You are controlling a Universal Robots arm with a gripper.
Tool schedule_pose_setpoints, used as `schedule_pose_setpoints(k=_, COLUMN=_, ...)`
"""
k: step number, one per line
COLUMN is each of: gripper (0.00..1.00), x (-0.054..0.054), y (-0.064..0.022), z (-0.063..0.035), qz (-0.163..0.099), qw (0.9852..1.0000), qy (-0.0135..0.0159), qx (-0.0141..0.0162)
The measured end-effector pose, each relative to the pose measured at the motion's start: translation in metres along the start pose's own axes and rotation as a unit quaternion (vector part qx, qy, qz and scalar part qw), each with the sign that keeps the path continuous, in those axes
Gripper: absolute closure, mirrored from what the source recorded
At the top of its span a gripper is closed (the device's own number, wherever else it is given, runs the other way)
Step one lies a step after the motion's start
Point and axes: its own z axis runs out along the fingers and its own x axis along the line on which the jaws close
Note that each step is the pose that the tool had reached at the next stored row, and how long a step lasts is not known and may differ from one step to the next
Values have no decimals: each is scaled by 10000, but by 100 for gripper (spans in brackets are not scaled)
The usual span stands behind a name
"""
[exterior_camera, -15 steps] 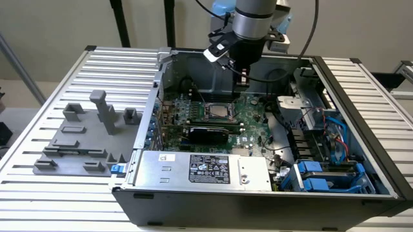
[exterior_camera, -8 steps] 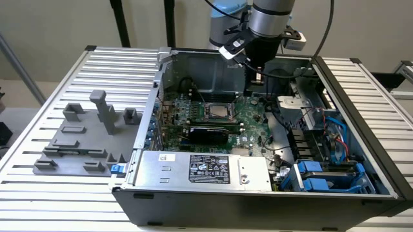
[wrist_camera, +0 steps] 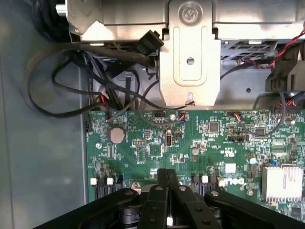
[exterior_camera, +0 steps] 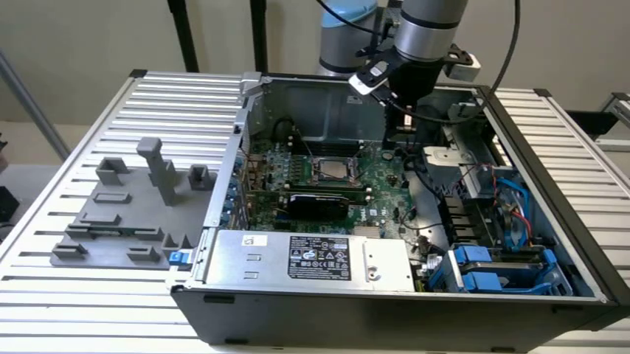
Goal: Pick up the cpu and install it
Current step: 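Close the cpu cover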
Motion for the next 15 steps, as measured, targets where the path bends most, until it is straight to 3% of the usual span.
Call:
schedule_pose_setpoints(k=11, gripper=89, x=-1, y=-1, z=180, qz=0, qw=10000, qy=5, qx=11)
schedule_pose_setpoints(k=13, gripper=89, x=-1, y=-8, z=187, qz=0, qw=10000, qy=2, qx=63)
schedule_pose_setpoints(k=15, gripper=89, x=-2, y=-22, z=190, qz=1, qw=9999, qy=-3, qx=160)
